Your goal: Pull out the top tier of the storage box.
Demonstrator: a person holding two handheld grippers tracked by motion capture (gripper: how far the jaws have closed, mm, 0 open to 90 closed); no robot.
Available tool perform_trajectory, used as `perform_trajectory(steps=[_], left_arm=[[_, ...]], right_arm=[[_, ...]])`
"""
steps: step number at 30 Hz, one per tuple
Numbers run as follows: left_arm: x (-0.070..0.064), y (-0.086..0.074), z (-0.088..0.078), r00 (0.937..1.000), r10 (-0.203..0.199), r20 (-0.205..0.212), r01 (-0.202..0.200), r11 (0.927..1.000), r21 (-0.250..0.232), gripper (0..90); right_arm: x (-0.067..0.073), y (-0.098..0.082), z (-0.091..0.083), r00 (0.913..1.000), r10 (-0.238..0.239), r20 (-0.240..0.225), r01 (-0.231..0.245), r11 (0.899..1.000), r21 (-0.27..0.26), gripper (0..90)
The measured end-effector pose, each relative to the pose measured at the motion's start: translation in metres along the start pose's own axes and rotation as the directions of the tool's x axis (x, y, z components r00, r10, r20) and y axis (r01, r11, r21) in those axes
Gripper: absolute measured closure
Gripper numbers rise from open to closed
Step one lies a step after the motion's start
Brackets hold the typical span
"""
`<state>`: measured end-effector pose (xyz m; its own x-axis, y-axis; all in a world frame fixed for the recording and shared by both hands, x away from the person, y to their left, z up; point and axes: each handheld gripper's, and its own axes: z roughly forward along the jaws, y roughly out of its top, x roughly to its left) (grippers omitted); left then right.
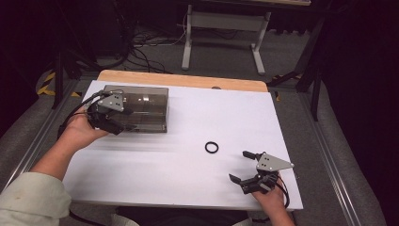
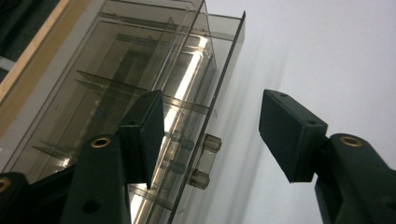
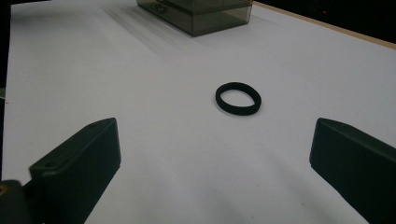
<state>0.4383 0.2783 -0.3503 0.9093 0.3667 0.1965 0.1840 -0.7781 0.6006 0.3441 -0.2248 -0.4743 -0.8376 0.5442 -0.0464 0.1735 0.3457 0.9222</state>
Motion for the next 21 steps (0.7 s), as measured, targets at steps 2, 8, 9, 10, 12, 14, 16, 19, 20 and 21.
perform_trajectory(steps=[2, 8, 9, 10, 12, 14, 16, 19, 20, 21], left_arm=[[0.000, 0.001, 0.002, 0.9999, 0.017, 0.003, -0.017, 0.9996, 0.023, 43.7], [0.001, 0.004, 0.010, 0.9984, 0.056, 0.006, -0.056, 0.9946, 0.087, 47.0], [0.001, 0.004, 0.011, 0.9981, 0.062, 0.005, -0.062, 0.9933, 0.097, 47.3], [0.001, 0.004, 0.012, 0.9976, 0.069, 0.003, -0.068, 0.9922, 0.104, 47.6], [0.001, 0.004, 0.014, 0.9970, 0.077, 0.006, -0.077, 0.9894, 0.123, 48.2], [0.001, 0.004, 0.016, 0.9967, 0.081, 0.002, -0.080, 0.9871, 0.139, 48.5], [0.001, 0.004, 0.019, 0.9958, 0.091, 0.000, -0.090, 0.9829, 0.160, 48.9], [0.000, 0.004, 0.022, 0.9937, 0.112, -0.005, -0.109, 0.9762, 0.187, 49.4], [0.000, 0.004, 0.022, 0.9932, 0.116, -0.007, -0.113, 0.9748, 0.193, 49.7], [-0.001, 0.004, 0.023, 0.9928, 0.120, -0.008, -0.116, 0.9725, 0.202, 50.1]], right_arm=[[0.000, 0.000, 0.000, 1.0000, 0.000, 0.000, 0.000, 1.000, 0.000, 2.6], [0.000, 0.000, 0.000, 1.0000, 0.000, -0.003, 0.000, 1.000, -0.002, 2.6], [0.000, 0.000, 0.000, 1.0000, -0.001, -0.003, 0.001, 1.000, 0.000, 2.6], [0.000, 0.000, 0.000, 1.0000, -0.001, -0.003, 0.001, 1.000, 0.000, 2.6], [0.000, 0.000, 0.000, 1.0000, -0.001, -0.004, 0.001, 1.000, 0.000, 2.6], [0.000, 0.000, 0.000, 1.0000, -0.001, -0.004, 0.001, 1.000, -0.001, 2.6], [0.000, 0.000, 0.000, 1.0000, -0.001, -0.004, 0.001, 1.000, 0.000, 2.6], [0.000, 0.000, 0.000, 1.0000, -0.001, -0.005, 0.001, 1.000, -0.001, 2.6], [0.000, 0.000, 0.000, 1.0000, -0.001, -0.005, 0.001, 1.000, 0.000, 2.6], [0.000, 0.000, 0.000, 1.0000, -0.002, -0.005, 0.002, 1.000, -0.001, 2.6]])
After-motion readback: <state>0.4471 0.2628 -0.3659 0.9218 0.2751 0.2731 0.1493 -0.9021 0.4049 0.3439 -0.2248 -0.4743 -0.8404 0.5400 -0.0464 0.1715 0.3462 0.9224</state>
